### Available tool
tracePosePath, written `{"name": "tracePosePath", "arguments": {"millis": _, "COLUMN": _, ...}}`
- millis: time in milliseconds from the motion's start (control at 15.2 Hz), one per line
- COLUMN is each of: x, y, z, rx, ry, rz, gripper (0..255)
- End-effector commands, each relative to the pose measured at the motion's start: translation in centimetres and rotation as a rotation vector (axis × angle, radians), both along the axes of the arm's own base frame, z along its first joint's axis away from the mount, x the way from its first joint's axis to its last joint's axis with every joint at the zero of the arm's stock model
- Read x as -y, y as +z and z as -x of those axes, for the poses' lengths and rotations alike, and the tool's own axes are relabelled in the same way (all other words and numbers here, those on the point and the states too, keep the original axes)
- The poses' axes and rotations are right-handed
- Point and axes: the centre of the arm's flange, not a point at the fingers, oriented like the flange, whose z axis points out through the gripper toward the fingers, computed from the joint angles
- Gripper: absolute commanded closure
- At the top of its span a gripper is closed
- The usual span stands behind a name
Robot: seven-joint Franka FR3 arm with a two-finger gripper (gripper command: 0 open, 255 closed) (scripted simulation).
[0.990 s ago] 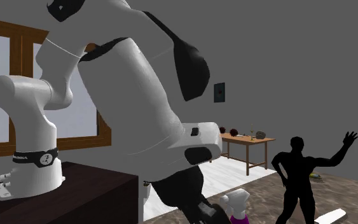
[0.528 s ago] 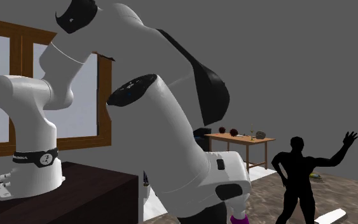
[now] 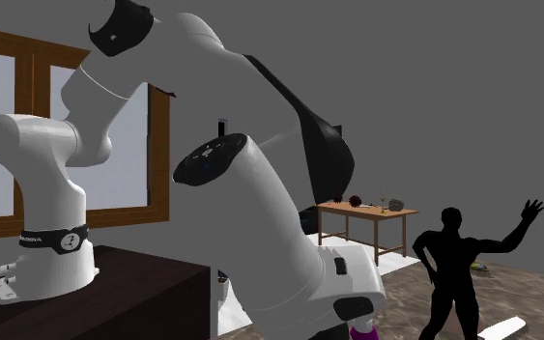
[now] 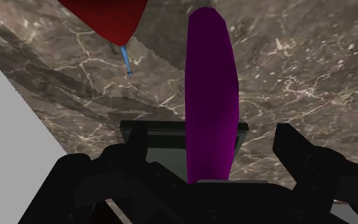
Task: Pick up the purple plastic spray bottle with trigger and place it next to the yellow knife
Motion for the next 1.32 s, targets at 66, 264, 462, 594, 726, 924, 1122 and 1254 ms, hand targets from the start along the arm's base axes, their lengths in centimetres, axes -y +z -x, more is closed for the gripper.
{"name": "tracePosePath", "arguments": {"millis": 66, "x": 0.0, "y": 0.0, "z": 0.0, "rx": 0.0, "ry": 0.0, "rz": 0.0, "gripper": 0}}
{"name": "tracePosePath", "arguments": {"millis": 264, "x": 0.0, "y": 0.0, "z": 0.0, "rx": 0.0, "ry": 0.0, "rz": 0.0, "gripper": 255}}
{"name": "tracePosePath", "arguments": {"millis": 462, "x": 0.0, "y": 0.0, "z": 0.0, "rx": 0.0, "ry": 0.0, "rz": 0.0, "gripper": 255}}
{"name": "tracePosePath", "arguments": {"millis": 594, "x": 0.0, "y": 0.0, "z": 0.0, "rx": 0.0, "ry": 0.0, "rz": 0.0, "gripper": 255}}
{"name": "tracePosePath", "arguments": {"millis": 726, "x": 0.0, "y": 0.0, "z": 0.0, "rx": 0.0, "ry": 0.0, "rz": 0.0, "gripper": 255}}
{"name": "tracePosePath", "arguments": {"millis": 924, "x": 0.0, "y": 1.6, "z": 0.0, "rx": 0.0, "ry": 0.0, "rz": 0.0, "gripper": 255}}
{"name": "tracePosePath", "arguments": {"millis": 1122, "x": 0.0, "y": 3.2, "z": 0.0, "rx": 0.0, "ry": 0.0, "rz": 0.0, "gripper": 255}}
{"name": "tracePosePath", "arguments": {"millis": 1254, "x": 0.0, "y": 4.2, "z": 0.0, "rx": 0.0, "ry": 0.0, "rz": 0.0, "gripper": 255}}
